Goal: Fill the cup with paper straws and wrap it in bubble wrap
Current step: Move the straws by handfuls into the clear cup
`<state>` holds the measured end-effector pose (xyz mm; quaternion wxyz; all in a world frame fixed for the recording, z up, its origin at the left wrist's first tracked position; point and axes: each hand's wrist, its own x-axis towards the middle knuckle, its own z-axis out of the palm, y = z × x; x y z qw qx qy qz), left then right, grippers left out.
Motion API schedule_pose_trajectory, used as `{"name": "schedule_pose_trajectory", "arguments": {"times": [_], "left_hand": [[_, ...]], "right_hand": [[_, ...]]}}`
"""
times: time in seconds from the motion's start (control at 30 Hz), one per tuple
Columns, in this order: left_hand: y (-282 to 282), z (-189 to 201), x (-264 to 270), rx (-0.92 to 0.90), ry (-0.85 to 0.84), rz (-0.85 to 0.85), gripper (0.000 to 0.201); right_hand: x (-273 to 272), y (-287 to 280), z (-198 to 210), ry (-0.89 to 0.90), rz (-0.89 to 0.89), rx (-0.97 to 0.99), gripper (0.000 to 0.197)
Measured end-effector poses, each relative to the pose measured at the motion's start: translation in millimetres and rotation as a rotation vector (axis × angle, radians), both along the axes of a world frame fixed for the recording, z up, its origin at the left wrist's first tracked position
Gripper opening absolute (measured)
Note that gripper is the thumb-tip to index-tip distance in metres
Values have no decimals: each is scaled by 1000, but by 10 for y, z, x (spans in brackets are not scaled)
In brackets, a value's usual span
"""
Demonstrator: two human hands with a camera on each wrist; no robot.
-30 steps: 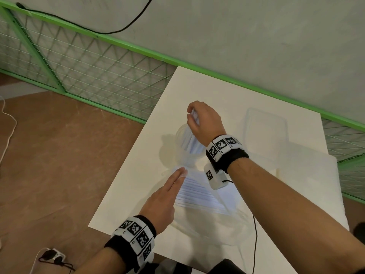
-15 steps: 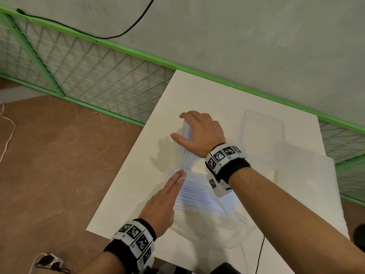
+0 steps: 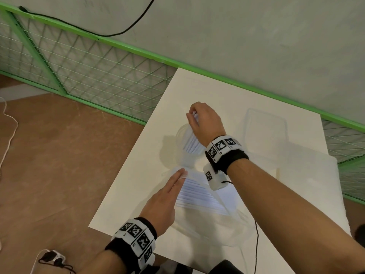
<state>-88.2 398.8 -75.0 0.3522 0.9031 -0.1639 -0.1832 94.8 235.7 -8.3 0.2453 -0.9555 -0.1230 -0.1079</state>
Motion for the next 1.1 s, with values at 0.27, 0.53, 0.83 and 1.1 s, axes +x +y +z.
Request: {"name": "schedule_pose_trajectory", "arguments": {"times": [0.27,0.53,0.83,1.1], "left_hand": [[-16,-19,1,-2,2,3,105],[-110,40,22,64,61,45,96],[-360,10,-6,-28,37,-78,107],[-564,82,19,-33,-13,-122,106]], "right_hand": [[-122,-10,13,49,-6,-457,34],[-1332,66,355,142,259,-157,24],[-2141,-382,-987,471,7,-574,42],[-2194,-534,-1134,390,-138,-601,32]]}}
